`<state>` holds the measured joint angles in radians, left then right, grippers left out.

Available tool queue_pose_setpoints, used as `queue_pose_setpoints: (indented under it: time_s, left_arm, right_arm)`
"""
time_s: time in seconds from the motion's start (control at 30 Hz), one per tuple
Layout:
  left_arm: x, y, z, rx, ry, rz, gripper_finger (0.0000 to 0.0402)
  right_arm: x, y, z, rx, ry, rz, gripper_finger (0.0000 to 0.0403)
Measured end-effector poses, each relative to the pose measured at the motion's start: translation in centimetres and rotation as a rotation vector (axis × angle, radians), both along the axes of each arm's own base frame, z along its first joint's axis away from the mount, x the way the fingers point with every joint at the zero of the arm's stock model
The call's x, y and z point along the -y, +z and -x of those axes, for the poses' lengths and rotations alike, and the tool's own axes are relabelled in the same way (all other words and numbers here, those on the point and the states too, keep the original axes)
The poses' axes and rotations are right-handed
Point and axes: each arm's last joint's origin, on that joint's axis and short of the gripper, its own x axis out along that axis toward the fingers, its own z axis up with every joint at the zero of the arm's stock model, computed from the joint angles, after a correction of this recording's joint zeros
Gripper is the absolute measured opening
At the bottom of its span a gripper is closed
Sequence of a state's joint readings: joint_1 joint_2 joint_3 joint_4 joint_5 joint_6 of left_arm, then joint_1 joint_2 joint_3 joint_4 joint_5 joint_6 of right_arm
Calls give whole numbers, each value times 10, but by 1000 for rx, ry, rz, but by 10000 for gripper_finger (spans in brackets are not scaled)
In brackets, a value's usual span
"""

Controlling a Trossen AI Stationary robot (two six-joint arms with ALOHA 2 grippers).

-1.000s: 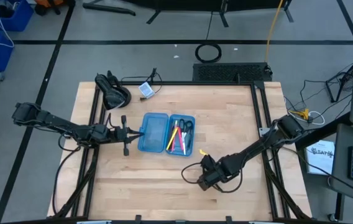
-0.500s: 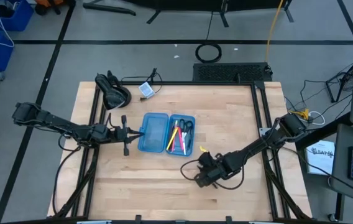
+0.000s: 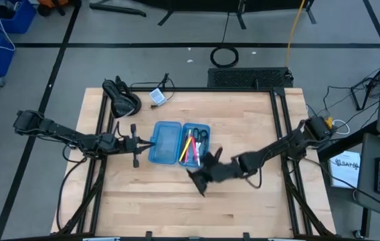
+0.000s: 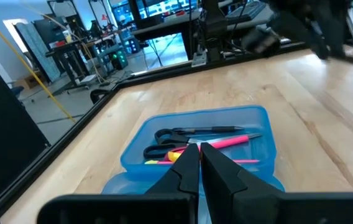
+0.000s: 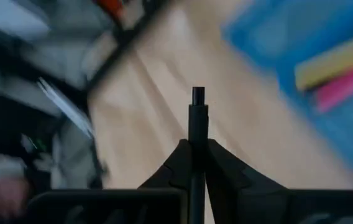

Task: Pick & place school supplies into a supply box
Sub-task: Put the black pen into the blue supply box

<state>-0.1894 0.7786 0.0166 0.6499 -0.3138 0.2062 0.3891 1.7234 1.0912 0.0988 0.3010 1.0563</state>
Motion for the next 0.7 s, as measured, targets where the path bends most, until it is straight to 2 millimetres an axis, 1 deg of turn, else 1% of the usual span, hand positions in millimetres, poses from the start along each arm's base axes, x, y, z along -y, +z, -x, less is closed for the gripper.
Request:
queue_pose_setpoints:
  time_s: [0.1, 0.17, 0.23, 0.3, 0.4, 0.47, 0.57, 0.7]
  left_arm:
    - [0, 1, 0, 9, 0, 1, 21]
    - [0, 2, 0, 16, 0, -2, 21]
    - [0, 3, 0, 28, -1, 0, 21]
    - [0, 4, 0, 41, 0, 6, 21]
    - [0, 5, 0, 49, 1, 8, 21]
    - [0, 5, 0, 51, 1, 8, 21]
    - [0, 5, 0, 51, 1, 9, 21]
    - [0, 5, 0, 49, 0, 9, 21]
  right_arm:
    - [23, 21, -9, 131, -69, 49, 17]
    - [44, 30, -12, 168, -142, 106, 17]
    - [66, 34, -15, 172, -201, 148, 17]
    - [89, 34, -18, 160, -254, 171, 17]
    - [118, 26, -22, 130, -335, 166, 17]
    - [132, 18, -24, 94, -373, 132, 17]
    - [144, 4, -27, 48, -429, 77, 17]
    - [151, -11, -30, 8, -458, 2, 17]
